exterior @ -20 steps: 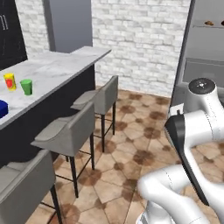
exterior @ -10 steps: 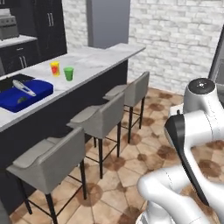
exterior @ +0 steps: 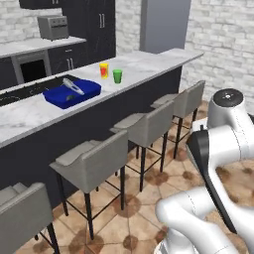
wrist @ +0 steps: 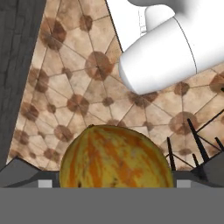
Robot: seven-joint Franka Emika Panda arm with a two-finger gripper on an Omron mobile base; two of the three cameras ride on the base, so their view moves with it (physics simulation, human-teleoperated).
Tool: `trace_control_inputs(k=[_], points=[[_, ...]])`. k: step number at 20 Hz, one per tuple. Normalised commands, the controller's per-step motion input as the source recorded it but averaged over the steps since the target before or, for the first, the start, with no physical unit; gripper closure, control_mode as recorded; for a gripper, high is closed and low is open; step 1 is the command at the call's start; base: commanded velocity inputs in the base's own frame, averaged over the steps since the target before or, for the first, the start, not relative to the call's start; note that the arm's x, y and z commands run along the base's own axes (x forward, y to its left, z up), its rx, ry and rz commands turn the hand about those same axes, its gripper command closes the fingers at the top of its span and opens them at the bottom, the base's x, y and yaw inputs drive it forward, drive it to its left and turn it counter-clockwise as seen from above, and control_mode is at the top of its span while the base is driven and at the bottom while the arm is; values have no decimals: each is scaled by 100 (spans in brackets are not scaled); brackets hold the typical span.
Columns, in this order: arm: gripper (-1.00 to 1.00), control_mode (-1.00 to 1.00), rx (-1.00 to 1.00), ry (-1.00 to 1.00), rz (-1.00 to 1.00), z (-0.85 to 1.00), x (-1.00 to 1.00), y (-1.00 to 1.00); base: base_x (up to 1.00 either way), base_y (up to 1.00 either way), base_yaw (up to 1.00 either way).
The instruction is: Gather the squashs from the fridge and place them on a tray on the dining counter. Then gather the chicken drumstick and steak from the fridge and place them on the other tray.
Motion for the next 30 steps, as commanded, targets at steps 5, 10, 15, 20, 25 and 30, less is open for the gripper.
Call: trace_control_inputs(k=[5,10,15,20,25,30], points=[[100,100,0,0,0,0,0,0,41,8,25],[100,100,0,0,0,0,0,0,67,0,24],[100,100,0,0,0,0,0,0,39,-7,29],[100,100,0,0,0,0,0,0,32,-20,31],[100,100,0,0,0,0,0,0,52,-40,33],[100,100,0,0,0,0,0,0,46,-47,32]])
